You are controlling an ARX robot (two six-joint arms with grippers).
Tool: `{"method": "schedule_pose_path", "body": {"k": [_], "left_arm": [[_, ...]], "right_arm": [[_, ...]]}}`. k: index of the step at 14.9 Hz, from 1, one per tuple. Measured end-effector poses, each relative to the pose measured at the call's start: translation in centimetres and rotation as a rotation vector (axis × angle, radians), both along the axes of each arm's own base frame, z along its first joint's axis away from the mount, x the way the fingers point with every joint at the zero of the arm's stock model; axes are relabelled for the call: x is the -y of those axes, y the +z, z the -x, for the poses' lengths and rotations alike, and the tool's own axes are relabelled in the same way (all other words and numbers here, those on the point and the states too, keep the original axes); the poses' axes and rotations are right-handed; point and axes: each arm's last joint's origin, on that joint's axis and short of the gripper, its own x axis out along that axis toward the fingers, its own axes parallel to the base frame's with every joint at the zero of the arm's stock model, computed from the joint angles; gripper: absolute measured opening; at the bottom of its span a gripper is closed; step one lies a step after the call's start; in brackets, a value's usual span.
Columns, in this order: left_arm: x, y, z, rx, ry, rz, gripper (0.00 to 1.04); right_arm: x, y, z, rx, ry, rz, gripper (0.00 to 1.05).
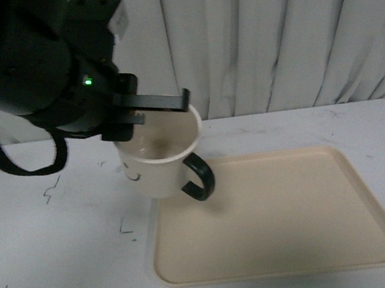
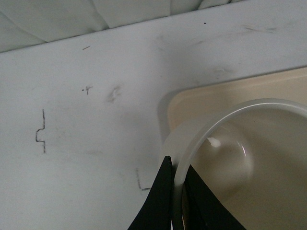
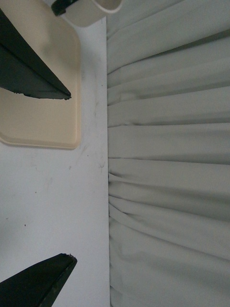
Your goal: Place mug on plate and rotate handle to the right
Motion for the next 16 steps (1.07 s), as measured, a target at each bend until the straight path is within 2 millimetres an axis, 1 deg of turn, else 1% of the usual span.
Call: {"method": "schedule_pose_path", "body": {"k": [3,4,5,6,7,12,14,16], "left_arm": [[4.5,-0.7,0.1,-0.028,-0.005,0.057,0.03],[6.5,-2.0,0.3,-0.069,0.003,0.087,0.03],[6.5,-4.3,-0.5,-0.120,0.086,0.136,0.03],[5.9,-5.4,-1.0,-0.140,0.165,0.171,0.03],[6.0,-6.4,-1.1,-0.167,0.190,0.175,0.03],[6.7,-7.3,-1.1,-0.187,0.205,0.180,0.03],[7.2,-7.6,-1.2,-0.192,0.208,0.184,0.03],[8.0,-7.6,-0.9,-0.194,0.195,0.178,0.03]], "right_arm": [[0.0,0.0,0.0,0.000,0.000,0.000,0.98],[0.0,0.0,0.0,0.000,0.000,0.000,0.98],[0.0,0.0,0.0,0.000,0.000,0.000,0.98],[0.0,0.0,0.0,0.000,0.000,0.000,0.98],[0.0,0.0,0.0,0.000,0.000,0.000,0.98],[0.0,0.0,0.0,0.000,0.000,0.000,0.98],[0.0,0.0,0.0,0.000,0.000,0.000,0.98],[0.0,0.0,0.0,0.000,0.000,0.000,0.98]]}}
